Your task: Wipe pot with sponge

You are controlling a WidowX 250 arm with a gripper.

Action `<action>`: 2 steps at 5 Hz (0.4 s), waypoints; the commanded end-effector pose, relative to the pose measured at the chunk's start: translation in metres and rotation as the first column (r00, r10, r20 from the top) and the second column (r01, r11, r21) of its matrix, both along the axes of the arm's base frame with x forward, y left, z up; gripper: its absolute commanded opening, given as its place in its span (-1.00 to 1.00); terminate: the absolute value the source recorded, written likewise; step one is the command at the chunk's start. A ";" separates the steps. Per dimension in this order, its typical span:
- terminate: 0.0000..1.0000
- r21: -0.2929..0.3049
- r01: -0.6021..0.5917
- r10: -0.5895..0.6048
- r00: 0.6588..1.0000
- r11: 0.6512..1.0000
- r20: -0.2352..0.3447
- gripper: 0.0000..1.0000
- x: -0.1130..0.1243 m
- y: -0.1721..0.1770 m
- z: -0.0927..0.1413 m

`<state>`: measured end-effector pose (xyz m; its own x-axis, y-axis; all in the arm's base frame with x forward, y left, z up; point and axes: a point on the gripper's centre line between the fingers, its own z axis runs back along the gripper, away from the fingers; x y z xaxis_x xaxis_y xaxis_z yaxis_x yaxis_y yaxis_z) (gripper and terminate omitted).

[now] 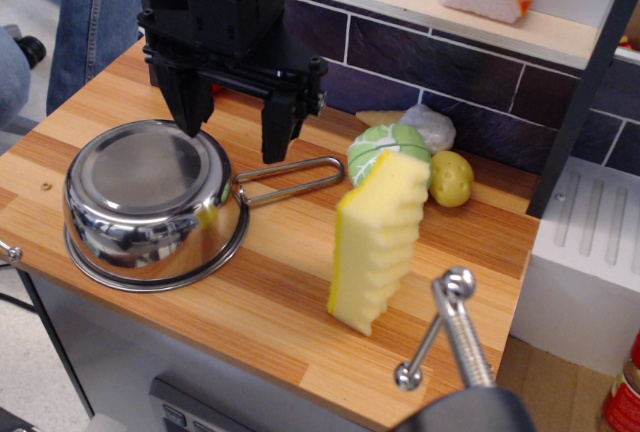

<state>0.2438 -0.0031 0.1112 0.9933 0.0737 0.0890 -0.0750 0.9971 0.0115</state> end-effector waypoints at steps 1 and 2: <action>-1.00 0.000 0.000 0.000 1.000 1.000 0.000 1.00 0.000 0.000 0.000; -1.00 -0.086 -0.001 -0.003 0.999 0.996 -0.048 1.00 0.006 -0.007 0.020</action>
